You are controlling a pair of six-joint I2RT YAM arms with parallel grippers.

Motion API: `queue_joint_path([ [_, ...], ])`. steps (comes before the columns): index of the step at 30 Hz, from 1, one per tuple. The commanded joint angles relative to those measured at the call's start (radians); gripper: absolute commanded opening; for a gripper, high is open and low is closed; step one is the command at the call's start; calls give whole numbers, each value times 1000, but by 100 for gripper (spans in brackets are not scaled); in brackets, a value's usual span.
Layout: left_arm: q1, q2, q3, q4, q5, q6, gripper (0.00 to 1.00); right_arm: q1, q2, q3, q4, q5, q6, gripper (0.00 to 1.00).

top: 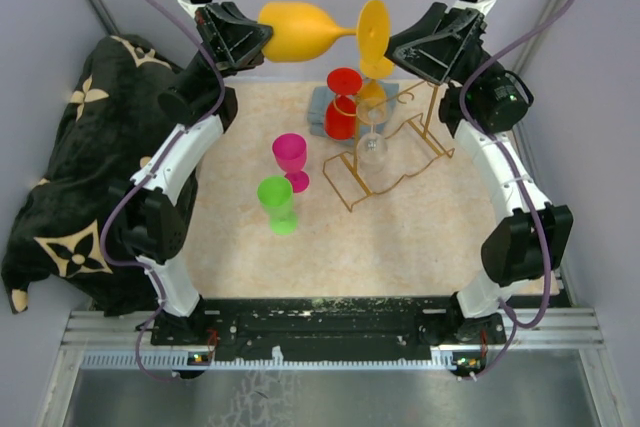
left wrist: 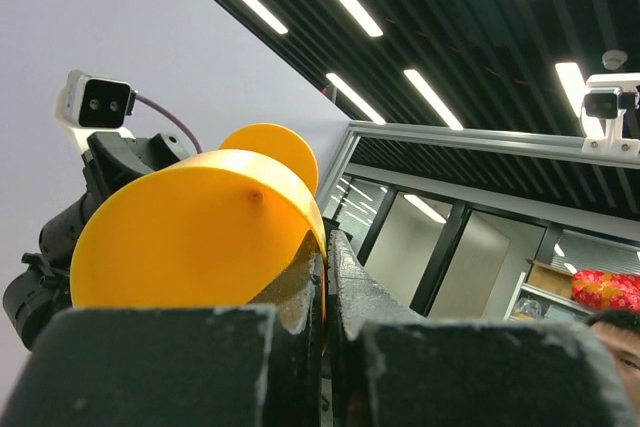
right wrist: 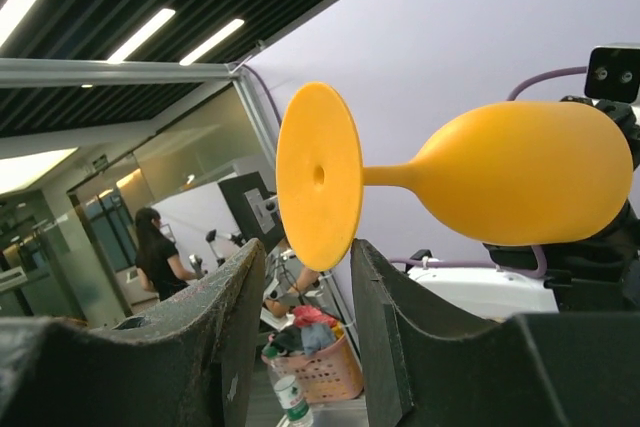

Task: Place the wine glass upside down on the wine glass rack

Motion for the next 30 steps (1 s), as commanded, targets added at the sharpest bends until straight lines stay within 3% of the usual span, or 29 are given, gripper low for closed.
queue_joint_path([
  [1, 1, -26, -7, 179, -30, -65, 0, 26, -2, 50, 86, 22, -27, 41],
  [21, 2, -24, -14, 202, -19, -73, 0, 69, 26, 121, -12, 31, -93, 31],
  [25, 1, -26, -17, 204, -13, -71, 0, 73, 31, 122, -25, 38, -97, 18],
  [27, 2, -27, -17, 203, -9, -66, 0, 75, 33, 121, -26, 37, -99, 6],
  [30, 1, -28, -16, 204, -6, -61, 0, 77, 32, 115, -32, 40, -102, 0],
])
